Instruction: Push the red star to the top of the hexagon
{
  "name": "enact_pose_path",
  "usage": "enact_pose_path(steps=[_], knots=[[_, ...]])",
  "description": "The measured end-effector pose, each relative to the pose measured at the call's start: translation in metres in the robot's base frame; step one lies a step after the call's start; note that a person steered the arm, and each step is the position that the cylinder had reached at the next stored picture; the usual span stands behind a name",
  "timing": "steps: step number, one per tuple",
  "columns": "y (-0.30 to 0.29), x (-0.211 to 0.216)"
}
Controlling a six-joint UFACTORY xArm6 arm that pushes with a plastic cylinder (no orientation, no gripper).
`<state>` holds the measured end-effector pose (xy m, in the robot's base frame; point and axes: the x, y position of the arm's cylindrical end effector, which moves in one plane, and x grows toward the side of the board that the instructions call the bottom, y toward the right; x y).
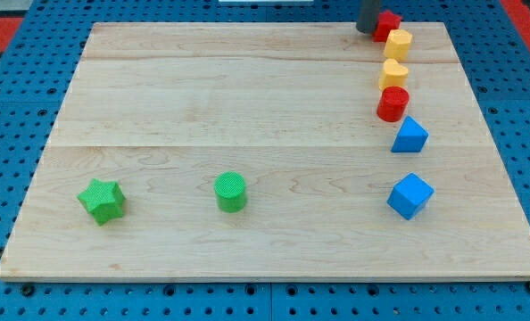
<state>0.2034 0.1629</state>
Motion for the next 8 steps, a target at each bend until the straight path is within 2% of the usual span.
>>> enact_pose_path(steps=[2, 3, 4, 6, 8], knots=[[-0.016, 0.033], [-0.013, 0.036], [-0.033, 0.075], [-0.157, 0.234], [-0.243, 0.305]])
